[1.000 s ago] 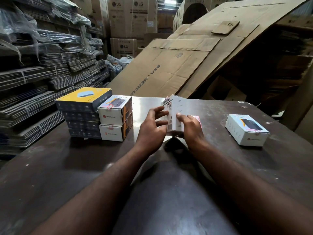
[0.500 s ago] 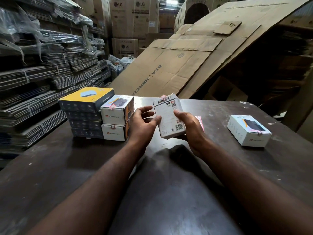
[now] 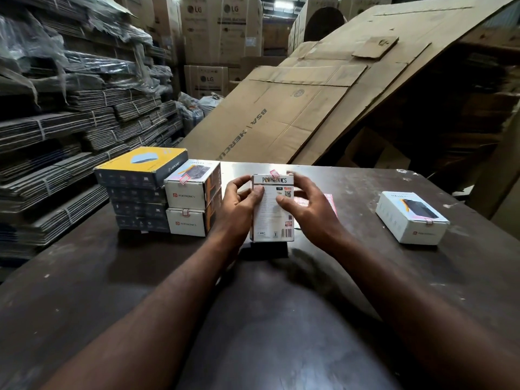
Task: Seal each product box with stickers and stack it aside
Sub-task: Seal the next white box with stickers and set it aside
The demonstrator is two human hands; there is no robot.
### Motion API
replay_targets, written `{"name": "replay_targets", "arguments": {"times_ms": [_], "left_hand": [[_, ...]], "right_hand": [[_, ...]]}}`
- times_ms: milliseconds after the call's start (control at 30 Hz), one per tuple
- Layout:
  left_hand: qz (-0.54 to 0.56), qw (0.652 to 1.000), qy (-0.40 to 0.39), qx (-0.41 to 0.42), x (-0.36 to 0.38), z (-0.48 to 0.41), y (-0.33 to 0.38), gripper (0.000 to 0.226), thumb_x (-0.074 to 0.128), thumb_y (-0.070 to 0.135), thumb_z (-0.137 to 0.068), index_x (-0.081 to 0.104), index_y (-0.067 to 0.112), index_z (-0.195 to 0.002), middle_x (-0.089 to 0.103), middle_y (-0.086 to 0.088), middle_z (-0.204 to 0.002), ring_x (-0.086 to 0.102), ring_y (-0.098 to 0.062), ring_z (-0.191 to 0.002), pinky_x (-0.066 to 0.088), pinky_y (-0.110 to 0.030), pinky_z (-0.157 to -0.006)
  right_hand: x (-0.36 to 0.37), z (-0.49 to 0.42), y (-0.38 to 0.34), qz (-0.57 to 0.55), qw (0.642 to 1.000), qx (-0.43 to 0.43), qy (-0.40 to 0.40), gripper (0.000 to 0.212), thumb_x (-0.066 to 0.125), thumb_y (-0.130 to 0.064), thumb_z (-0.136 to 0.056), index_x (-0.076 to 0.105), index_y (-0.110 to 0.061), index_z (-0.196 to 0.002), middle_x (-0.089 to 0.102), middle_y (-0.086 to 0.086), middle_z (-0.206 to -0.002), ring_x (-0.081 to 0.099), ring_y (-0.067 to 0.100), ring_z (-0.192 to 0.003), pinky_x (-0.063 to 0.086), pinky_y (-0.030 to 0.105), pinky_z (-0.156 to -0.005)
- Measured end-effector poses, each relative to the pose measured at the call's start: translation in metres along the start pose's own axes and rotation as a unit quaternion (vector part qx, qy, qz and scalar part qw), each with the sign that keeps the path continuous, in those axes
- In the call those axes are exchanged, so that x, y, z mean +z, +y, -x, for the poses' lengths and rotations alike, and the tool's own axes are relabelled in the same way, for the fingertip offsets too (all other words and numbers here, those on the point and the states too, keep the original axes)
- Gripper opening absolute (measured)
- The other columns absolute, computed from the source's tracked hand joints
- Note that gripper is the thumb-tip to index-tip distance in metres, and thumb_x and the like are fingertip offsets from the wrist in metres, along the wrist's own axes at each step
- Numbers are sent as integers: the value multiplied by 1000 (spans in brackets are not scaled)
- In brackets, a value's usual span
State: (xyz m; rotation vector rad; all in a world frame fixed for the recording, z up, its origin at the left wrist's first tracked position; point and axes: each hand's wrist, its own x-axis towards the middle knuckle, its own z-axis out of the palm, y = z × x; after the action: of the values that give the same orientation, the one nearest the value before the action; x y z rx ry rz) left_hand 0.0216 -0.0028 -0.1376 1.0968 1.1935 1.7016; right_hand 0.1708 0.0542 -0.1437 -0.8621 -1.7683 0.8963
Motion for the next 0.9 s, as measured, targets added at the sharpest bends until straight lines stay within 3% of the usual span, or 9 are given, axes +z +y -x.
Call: {"name": "replay_targets", "arguments": {"times_ms": [167, 367, 567, 700, 900], "left_hand": [[-2, 1000, -19, 13, 2, 3, 1, 38, 55, 14, -102, 45, 19, -139, 65, 3, -111, 71, 5, -80, 57, -19, -64], [-13, 999, -28, 21, 2, 4, 2, 43, 57, 16, -101, 44, 20, -142, 65, 2, -116, 70, -3, -92, 57, -21, -71], [-26, 998, -27, 58, 4, 7, 1, 42, 62, 15, -99, 47, 23, -138, 65, -5, -121, 67, -12, -105, 57, -23, -77], [-27, 997, -27, 73, 4, 9, 2, 43, 65, 16, -98, 47, 24, -137, 65, -6, -123, 66, -11, -109, 58, -25, -82], [-28, 996, -26, 86, 5, 9, 2, 44, 63, 15, -99, 48, 26, -139, 65, -4, -122, 68, -10, -104, 57, -22, -74]], "right_hand": [[-5, -2, -6, 5, 998, -51, 34, 48, 65, -38, -85, 62, -22, -130, 63, -1, -129, 61, 11, -118, 58, 48, -91], [-13, -6, -10, 2, 997, -69, 30, 23, 70, -34, -84, 70, -34, -107, 72, -12, -114, 64, 10, -114, 54, 57, -93], [-15, -5, -22, -23, 996, -78, 26, 11, 72, -35, -83, 70, -34, -94, 73, -9, -107, 66, 10, -109, 53, 61, -91], [-17, -5, -29, -14, 995, -89, 31, 12, 70, -47, -81, 68, -37, -86, 73, -10, -112, 66, 12, -109, 53, 60, -92], [-17, -4, -35, -30, 995, -92, 38, 4, 70, -26, -92, 69, -26, -88, 74, -7, -110, 66, 13, -104, 56, 56, -89]]}}
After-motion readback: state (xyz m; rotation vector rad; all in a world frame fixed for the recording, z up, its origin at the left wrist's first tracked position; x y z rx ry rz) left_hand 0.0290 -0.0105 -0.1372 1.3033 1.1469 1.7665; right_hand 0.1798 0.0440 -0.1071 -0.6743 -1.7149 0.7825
